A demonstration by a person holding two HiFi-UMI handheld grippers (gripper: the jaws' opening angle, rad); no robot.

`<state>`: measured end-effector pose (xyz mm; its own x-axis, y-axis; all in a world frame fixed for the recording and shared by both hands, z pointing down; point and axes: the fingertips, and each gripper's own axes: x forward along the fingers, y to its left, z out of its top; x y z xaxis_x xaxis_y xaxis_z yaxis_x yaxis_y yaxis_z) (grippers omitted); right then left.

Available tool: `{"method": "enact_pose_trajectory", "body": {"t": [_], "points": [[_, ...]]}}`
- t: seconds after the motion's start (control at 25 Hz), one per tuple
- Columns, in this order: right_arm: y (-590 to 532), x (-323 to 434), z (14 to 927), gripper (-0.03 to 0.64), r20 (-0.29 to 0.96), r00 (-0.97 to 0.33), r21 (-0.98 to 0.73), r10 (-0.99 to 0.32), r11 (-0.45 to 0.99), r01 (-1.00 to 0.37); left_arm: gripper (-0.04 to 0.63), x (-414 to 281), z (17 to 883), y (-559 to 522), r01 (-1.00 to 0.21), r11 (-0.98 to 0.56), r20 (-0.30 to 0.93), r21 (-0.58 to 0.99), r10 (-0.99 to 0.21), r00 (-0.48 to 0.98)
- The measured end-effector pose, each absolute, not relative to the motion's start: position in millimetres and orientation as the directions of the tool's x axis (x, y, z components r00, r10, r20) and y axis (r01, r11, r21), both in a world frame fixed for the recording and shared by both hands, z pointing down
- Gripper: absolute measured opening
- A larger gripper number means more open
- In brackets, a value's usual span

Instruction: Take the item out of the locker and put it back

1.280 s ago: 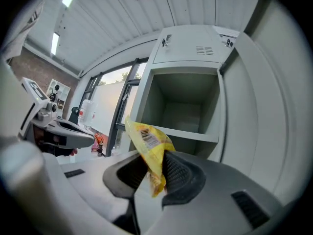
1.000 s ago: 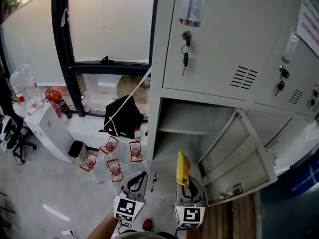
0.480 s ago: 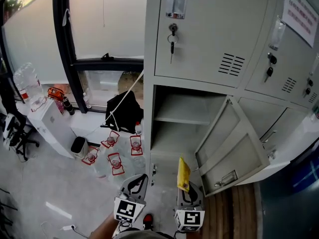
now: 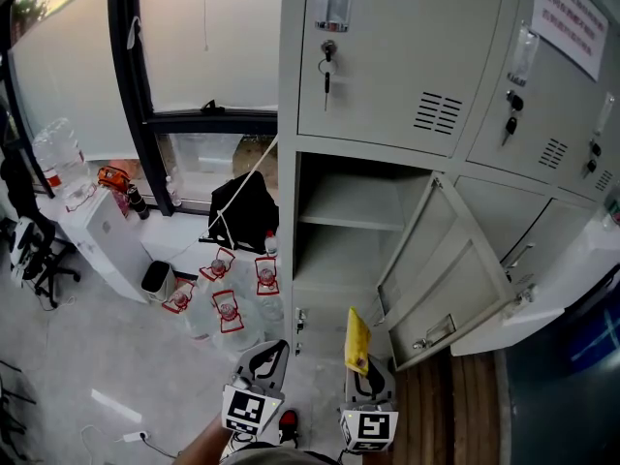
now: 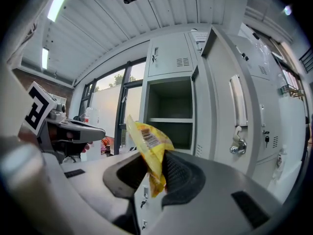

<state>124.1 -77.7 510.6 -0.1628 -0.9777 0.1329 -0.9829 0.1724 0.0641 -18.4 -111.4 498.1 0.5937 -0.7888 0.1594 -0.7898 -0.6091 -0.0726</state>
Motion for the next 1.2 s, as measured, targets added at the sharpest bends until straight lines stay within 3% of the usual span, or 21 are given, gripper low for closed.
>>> {"method": "enact_pose_trajectory", "body": {"t": [1.2], "points": [[-106,122,488,0.091,0.082,-0.141,0.134,-0.987,0.151,-0.979,0.021,-21,490,-144,-0.786,-0.612,0.120,-0.082,-0.789,0.602]]}}
